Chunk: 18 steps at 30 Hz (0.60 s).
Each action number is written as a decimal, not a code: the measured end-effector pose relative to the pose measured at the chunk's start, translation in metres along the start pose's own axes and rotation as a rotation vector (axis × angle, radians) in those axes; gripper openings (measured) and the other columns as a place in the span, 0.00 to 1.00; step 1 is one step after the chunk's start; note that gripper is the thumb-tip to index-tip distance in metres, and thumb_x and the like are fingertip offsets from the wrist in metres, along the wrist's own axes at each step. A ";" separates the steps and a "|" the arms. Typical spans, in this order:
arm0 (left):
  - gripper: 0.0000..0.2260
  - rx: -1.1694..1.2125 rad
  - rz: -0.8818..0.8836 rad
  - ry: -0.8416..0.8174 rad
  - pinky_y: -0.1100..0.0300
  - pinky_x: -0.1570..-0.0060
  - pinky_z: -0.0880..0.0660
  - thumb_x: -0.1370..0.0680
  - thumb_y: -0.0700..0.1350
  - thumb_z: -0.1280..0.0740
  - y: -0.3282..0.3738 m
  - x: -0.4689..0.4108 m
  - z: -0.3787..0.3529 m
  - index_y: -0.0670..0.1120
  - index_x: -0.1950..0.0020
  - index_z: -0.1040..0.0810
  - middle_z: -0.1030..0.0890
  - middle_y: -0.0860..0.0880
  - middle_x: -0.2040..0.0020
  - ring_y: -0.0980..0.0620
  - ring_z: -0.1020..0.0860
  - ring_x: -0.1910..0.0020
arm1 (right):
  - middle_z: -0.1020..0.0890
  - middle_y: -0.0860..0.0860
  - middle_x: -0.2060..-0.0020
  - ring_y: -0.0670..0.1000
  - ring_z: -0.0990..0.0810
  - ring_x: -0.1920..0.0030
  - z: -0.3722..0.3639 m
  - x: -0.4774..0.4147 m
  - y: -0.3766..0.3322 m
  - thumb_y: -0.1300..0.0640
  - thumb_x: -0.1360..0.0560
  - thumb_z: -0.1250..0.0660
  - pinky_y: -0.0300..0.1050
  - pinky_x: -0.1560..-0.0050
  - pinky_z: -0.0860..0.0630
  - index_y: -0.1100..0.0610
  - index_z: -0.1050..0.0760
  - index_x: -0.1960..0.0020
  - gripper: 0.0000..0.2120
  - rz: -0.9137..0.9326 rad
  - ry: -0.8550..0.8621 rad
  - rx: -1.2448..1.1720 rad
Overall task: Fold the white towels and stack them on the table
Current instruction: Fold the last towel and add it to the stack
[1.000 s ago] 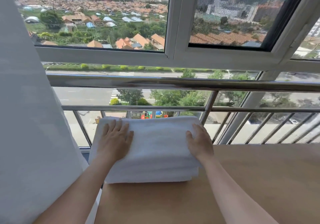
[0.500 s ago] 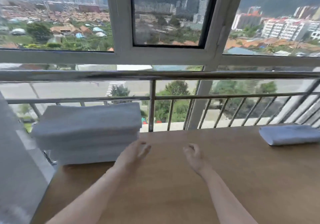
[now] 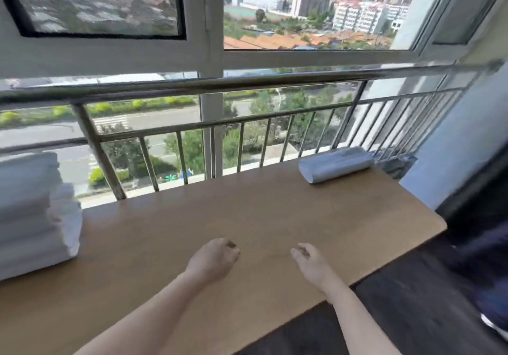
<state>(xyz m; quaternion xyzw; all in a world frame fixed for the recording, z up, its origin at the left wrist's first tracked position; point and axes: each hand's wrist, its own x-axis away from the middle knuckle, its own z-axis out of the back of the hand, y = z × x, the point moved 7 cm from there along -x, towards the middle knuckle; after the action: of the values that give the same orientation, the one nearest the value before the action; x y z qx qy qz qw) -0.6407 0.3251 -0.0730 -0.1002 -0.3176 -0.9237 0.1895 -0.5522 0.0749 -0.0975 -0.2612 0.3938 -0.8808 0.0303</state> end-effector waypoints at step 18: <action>0.22 0.036 -0.076 -0.105 0.53 0.37 0.28 0.21 0.63 0.39 0.181 -0.247 -0.125 0.52 0.33 0.24 0.22 0.52 0.33 0.51 0.26 0.33 | 0.27 0.51 0.29 0.52 0.29 0.30 0.174 -0.182 0.077 0.45 0.17 0.42 0.50 0.29 0.33 0.53 0.33 0.27 0.22 -0.236 0.018 0.132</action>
<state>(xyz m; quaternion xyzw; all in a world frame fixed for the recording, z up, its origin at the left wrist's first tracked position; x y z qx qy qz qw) -0.3494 0.1865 -0.1464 -0.1329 -0.3474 -0.9177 0.1393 -0.3228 -0.0484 -0.1352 -0.2954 0.3018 -0.9045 -0.0598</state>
